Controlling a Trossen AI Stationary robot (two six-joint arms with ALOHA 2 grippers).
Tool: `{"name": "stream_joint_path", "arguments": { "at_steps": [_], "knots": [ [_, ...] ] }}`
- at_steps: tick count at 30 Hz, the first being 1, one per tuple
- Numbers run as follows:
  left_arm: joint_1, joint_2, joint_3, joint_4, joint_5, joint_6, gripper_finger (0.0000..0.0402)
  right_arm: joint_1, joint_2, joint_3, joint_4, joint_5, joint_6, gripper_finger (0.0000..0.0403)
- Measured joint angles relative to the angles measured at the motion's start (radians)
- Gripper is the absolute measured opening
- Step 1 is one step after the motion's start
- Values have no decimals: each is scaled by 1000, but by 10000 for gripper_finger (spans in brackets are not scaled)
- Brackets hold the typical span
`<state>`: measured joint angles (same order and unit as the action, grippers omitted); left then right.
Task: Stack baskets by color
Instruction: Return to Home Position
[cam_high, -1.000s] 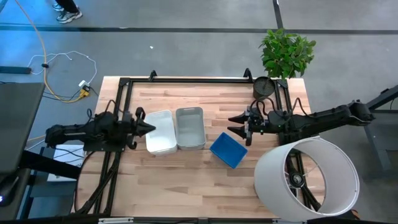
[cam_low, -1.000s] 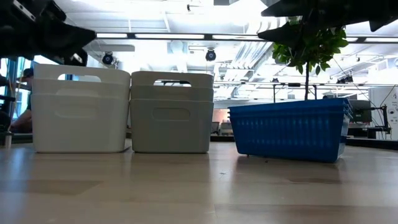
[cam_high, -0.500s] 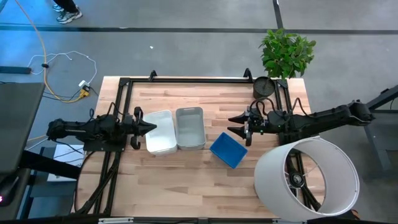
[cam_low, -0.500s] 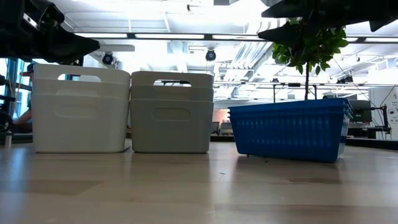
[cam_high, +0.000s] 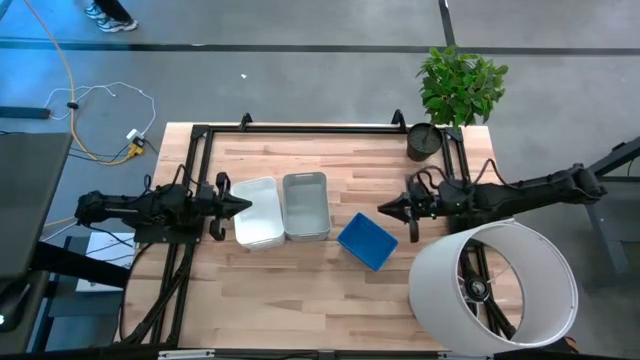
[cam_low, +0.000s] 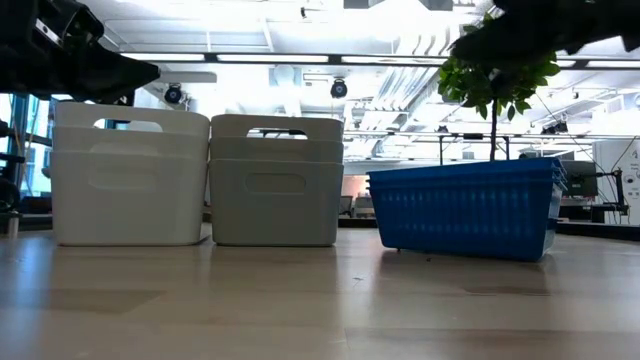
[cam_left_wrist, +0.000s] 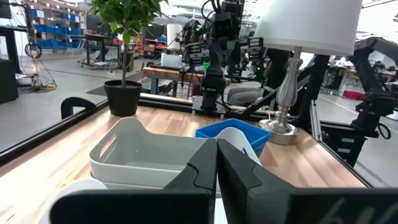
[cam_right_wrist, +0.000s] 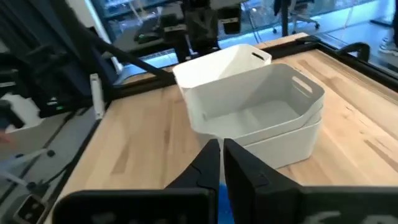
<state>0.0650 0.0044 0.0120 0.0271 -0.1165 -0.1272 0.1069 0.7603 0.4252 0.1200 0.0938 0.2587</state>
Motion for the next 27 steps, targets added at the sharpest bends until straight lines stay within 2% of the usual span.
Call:
{"name": "stream_joint_path", "arguments": {
  "at_steps": [6, 12, 19, 23, 27],
  "knots": [
    [0, 0, 0, 0, 0, 0, 1, 55, -173, -131, 18, 0, -5, 2],
    [0, 0, 0, 0, 0, 0, 1, 103, -407, -303, 111, 10, 13, 1],
    [0, 0, 0, 0, 1, 0, 1, 103, -653, -391, 91, 62, -21, 0],
    [0, 0, 0, 0, 1, 0, 1, 103, -751, -415, 7, 83, 8, 0],
    [0, 0, 0, 0, 2, 0, 1, 103, -755, -415, -42, 86, 23, 0]
  ]
}}
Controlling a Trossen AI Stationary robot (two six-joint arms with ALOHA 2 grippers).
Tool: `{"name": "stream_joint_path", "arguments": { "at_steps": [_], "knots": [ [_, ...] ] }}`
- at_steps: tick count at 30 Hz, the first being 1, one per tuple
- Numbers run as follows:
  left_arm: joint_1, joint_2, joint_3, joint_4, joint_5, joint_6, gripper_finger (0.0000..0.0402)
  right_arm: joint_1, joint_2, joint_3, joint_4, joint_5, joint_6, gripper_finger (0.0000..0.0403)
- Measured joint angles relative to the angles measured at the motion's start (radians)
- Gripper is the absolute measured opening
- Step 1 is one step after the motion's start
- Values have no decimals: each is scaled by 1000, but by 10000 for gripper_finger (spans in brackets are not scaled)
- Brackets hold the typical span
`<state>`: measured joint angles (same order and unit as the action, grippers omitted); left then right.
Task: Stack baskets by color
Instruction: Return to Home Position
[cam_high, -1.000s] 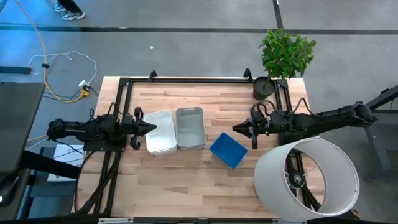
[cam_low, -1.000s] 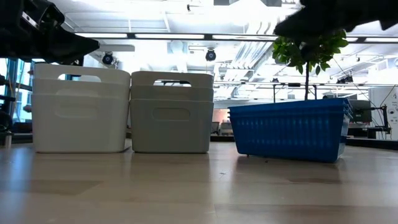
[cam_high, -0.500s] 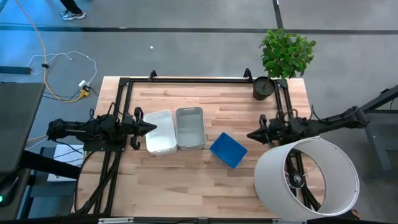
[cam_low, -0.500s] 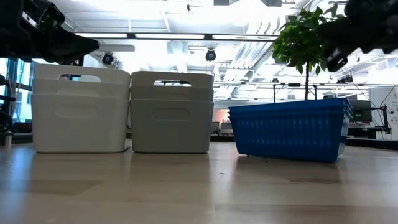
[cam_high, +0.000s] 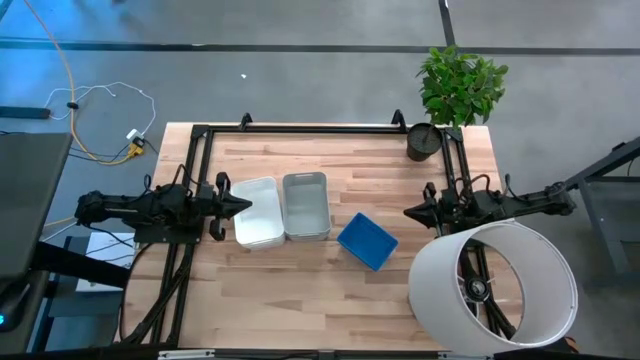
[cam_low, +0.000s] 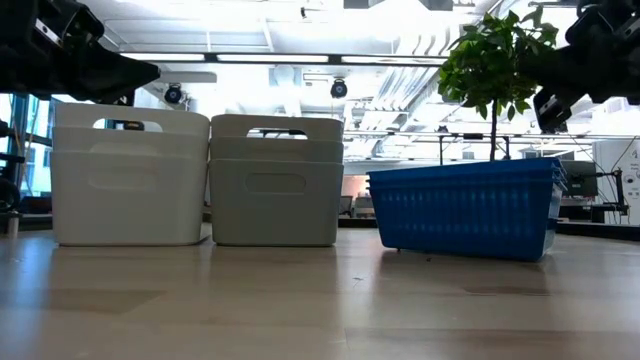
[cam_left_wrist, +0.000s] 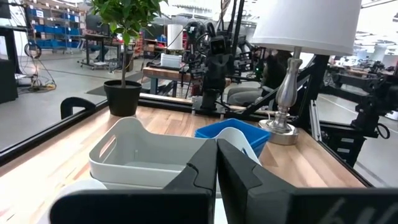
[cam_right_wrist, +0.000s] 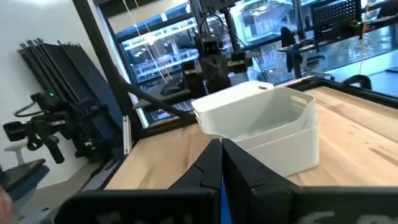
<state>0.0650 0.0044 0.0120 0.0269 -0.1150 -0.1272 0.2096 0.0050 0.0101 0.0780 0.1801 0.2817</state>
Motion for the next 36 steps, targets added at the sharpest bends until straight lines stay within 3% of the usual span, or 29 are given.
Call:
{"name": "stream_joint_path", "arguments": {
  "at_steps": [10, 26, 36],
  "knots": [
    [0, 0, 0, 0, 2, 0, 1, -32, 9, 0, -25, 73, -73, 0],
    [0, 0, 0, 0, -1, 0, 1, -86, 9, -1, -34, -3, -161, 0],
    [0, 0, 0, 0, -1, 0, 1, -86, 9, -1, -34, -4, -51, 0]
  ]
}}
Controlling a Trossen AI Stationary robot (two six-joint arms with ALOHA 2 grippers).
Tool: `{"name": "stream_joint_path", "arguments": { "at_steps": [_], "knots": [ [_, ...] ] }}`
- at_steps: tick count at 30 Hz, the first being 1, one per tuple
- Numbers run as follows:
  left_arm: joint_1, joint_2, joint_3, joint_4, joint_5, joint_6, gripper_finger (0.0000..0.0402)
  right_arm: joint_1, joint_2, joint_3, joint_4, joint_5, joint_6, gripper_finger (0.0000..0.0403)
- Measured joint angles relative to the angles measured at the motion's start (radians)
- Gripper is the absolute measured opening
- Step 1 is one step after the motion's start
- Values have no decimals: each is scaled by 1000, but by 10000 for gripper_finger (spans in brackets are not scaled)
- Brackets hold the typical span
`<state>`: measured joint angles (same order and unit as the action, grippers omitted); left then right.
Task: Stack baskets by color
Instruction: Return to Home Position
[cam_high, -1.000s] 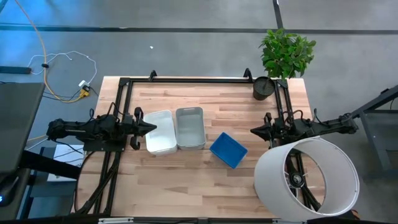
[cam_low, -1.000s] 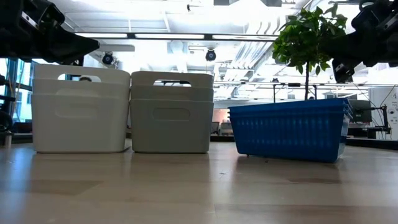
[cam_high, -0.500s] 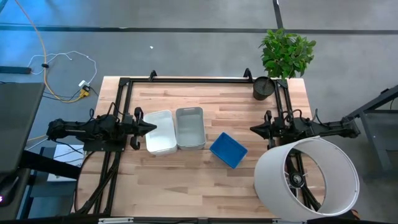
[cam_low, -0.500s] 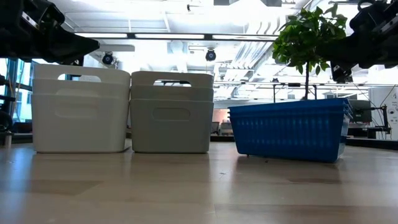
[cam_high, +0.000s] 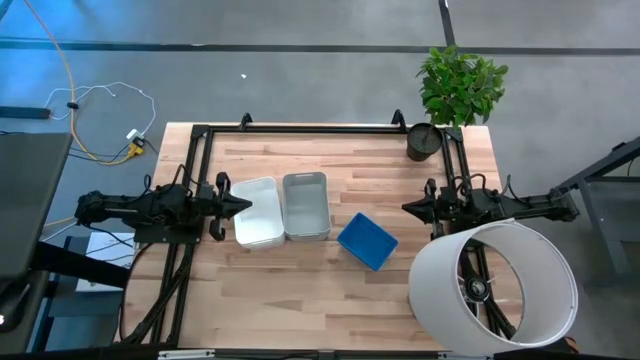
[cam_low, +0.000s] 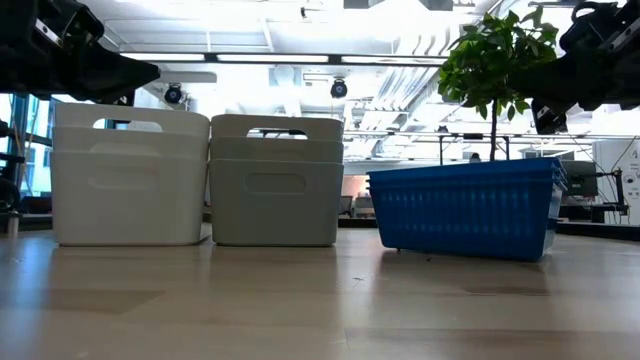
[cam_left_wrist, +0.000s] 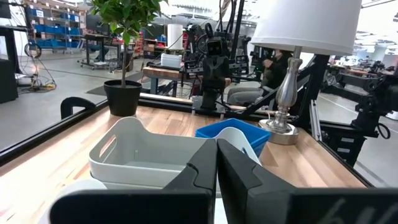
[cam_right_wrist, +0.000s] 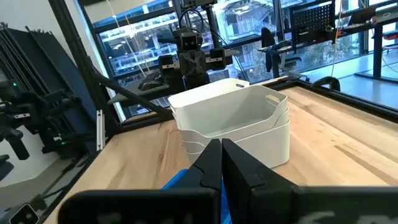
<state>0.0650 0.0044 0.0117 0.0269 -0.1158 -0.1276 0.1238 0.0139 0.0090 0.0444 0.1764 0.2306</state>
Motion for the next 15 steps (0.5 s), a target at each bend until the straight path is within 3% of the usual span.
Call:
{"name": "stream_joint_path", "arguments": {
  "at_steps": [15],
  "knots": [
    [0, 0, 0, 0, 0, 0, 1, 0, 0, 0, 0, -1, -4, 0]
  ]
}}
